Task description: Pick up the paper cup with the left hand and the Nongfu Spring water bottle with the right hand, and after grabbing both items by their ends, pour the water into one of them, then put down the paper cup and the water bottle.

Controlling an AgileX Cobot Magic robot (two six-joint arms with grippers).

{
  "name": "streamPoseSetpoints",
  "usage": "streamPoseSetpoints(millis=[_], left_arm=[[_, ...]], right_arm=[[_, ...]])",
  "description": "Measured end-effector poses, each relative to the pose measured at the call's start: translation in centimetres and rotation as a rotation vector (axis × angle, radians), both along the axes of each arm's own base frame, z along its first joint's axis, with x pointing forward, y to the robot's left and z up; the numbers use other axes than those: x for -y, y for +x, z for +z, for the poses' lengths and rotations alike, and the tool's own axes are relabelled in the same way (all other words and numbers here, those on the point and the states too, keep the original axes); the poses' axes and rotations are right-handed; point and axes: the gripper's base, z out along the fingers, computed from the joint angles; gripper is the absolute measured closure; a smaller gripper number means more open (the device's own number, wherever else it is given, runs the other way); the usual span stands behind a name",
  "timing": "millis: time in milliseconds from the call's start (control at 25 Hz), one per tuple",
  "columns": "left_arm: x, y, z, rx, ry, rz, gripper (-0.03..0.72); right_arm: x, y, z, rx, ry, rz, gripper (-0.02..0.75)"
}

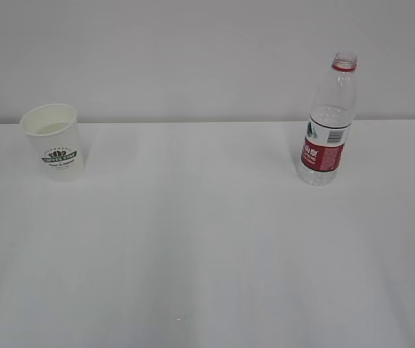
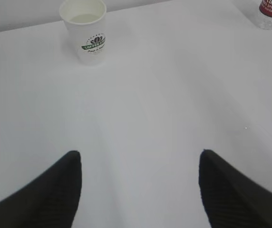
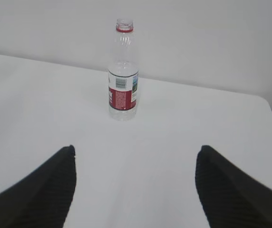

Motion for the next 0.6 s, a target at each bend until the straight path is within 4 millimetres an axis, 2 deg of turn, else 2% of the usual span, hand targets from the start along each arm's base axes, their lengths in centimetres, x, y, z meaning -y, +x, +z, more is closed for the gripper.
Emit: streamPoseSetpoints(millis=[240, 440, 600], left_arm=[[-0.1, -1.7, -0.4, 0.051, -0.002, -0.005, 0.133], [-0.2, -2.4, -2.0, 0.016, 0.007, -0.015, 0.133], [-0.2, -2.9, -2.2, 0.018, 0.01, -0.017, 0.133]], right_arm=[[0.0, -0.5, -0.9, -0.097, 0.0, 0.001, 0.15], [0.2, -1.2, -1.2, -0.1, 0.003, 0.0, 0.15], [0.3, -1.8, -1.2, -0.08, 0.007, -0.001, 0.15]])
